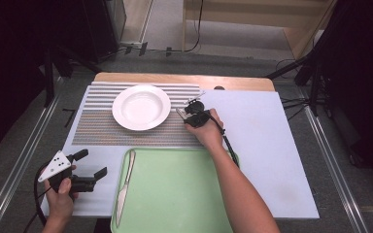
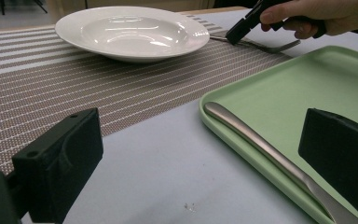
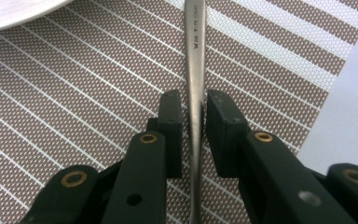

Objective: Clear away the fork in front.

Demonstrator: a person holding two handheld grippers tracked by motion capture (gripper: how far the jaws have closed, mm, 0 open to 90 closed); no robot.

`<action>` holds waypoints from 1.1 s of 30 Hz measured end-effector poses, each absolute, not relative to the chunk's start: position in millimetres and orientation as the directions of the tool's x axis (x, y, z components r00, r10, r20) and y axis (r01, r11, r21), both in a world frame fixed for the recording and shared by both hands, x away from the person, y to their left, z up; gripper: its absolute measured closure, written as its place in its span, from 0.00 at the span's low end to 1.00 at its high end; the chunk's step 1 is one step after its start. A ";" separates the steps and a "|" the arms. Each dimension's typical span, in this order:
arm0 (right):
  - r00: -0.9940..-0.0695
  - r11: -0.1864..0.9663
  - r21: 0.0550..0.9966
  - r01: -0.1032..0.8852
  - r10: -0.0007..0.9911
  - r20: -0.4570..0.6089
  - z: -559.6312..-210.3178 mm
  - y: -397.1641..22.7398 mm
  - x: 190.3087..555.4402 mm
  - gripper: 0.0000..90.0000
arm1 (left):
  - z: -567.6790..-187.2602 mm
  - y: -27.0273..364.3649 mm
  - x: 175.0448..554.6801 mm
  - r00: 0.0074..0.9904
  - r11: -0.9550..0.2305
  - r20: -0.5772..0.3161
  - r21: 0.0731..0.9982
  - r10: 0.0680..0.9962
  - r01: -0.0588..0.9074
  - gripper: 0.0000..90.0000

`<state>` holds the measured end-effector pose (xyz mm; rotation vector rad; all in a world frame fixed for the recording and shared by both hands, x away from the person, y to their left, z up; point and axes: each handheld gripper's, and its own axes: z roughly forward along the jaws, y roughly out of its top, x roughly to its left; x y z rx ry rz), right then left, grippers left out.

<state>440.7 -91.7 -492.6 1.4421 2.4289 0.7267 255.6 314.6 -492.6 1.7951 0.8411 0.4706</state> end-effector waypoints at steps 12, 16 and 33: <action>-0.472 0.372 0.530 0.762 0.880 0.061 -493.7 -93.4 440.1 0.91 | -492.7 314.2 255.3 0.676 -0.202 -0.073 0.925 0.734 0.320 0.00; -0.442 0.304 0.565 0.767 0.888 0.123 -492.0 -101.6 439.8 0.91 | -492.6 314.9 255.8 0.674 -0.198 -0.077 0.926 0.734 0.322 0.00; -0.523 0.370 0.582 0.724 0.845 0.113 -490.6 -87.6 431.9 0.84 | -492.9 313.8 256.2 0.673 -0.208 -0.068 0.924 0.736 0.321 0.00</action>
